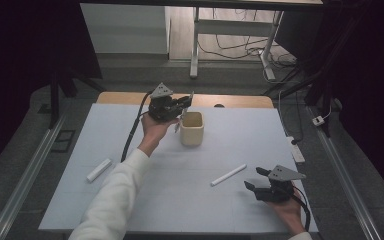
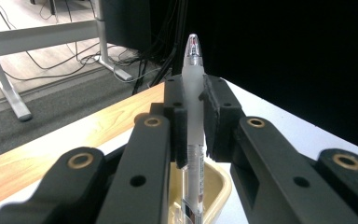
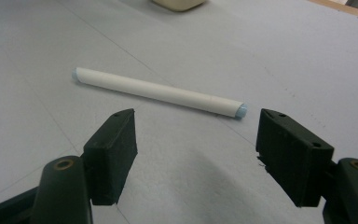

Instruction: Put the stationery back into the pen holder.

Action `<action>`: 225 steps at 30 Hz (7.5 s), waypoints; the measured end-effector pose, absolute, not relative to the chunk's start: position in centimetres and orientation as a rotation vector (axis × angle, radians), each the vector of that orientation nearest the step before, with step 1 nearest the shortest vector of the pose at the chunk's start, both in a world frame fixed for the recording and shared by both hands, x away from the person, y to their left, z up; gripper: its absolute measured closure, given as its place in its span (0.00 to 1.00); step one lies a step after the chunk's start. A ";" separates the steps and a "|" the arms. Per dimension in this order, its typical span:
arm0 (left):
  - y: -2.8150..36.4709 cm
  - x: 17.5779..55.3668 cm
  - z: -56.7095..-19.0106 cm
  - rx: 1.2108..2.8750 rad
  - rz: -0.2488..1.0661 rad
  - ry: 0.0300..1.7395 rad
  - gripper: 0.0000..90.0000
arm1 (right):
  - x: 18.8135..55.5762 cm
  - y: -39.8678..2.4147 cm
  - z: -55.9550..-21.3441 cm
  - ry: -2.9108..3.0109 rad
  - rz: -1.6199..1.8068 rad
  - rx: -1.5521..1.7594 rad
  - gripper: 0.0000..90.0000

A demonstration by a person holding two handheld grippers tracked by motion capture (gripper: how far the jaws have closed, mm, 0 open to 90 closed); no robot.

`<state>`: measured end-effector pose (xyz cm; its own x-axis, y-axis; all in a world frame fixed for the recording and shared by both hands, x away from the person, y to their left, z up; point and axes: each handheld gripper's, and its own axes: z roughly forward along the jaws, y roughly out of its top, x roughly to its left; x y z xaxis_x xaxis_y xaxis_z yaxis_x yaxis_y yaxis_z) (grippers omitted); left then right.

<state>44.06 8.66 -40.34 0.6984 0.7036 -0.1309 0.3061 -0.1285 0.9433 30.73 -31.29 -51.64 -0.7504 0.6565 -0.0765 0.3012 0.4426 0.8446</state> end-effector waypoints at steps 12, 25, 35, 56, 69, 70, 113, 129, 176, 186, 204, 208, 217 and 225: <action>7.5 44.9 -39.3 1.721 0.441 0.799 0.89 | 30.7 -31.3 -51.8 2.311 1.224 0.811 0.31; 6.7 46.2 -39.4 1.688 0.402 0.826 0.89 | 30.6 -31.3 -51.9 2.317 1.218 0.814 0.31; 6.3 47.4 -39.5 1.671 0.416 0.838 0.88 | 30.6 -31.4 -51.9 2.317 1.209 0.811 0.31; 6.8 47.0 -40.1 1.749 0.413 0.811 0.55 | 30.7 -31.2 -52.0 2.321 1.203 0.800 0.31; 8.4 45.9 -40.3 1.809 0.376 0.806 0.52 | 30.7 -31.2 -52.0 2.322 1.196 0.802 0.31; 8.5 45.8 -40.4 1.809 0.372 0.805 0.52 | 30.7 -31.2 -52.0 2.322 1.202 0.800 0.31; 13.2 38.0 -41.1 2.003 0.413 0.761 0.44 | 30.6 -31.0 -52.1 2.321 1.179 0.807 0.31; 16.0 34.8 -42.3 2.063 0.413 0.810 0.42 | 30.6 -30.9 -52.1 2.327 1.188 0.806 0.31; 22.3 33.2 -44.5 2.232 0.431 1.083 0.42 | 30.7 -30.9 -52.1 2.332 1.173 0.792 0.31; 23.4 32.8 -44.8 2.256 0.417 1.121 0.42 | 30.6 -31.0 -52.0 2.325 1.170 0.791 0.31; 25.3 32.0 -46.3 2.313 0.382 1.207 0.42 | 30.5 -30.9 -52.0 2.329 1.160 0.785 0.31; 25.8 31.7 -46.5 2.297 0.353 1.212 0.42 | 30.6 -30.9 -52.0 2.328 1.167 0.788 0.31; 27.2 30.7 -47.3 2.317 0.371 1.269 0.42 | 30.5 -30.9 -52.0 2.326 1.167 0.789 0.31; 27.5 30.1 -48.1 2.363 0.374 1.289 0.42 | 30.5 -30.9 -52.0 2.326 1.167 0.788 0.32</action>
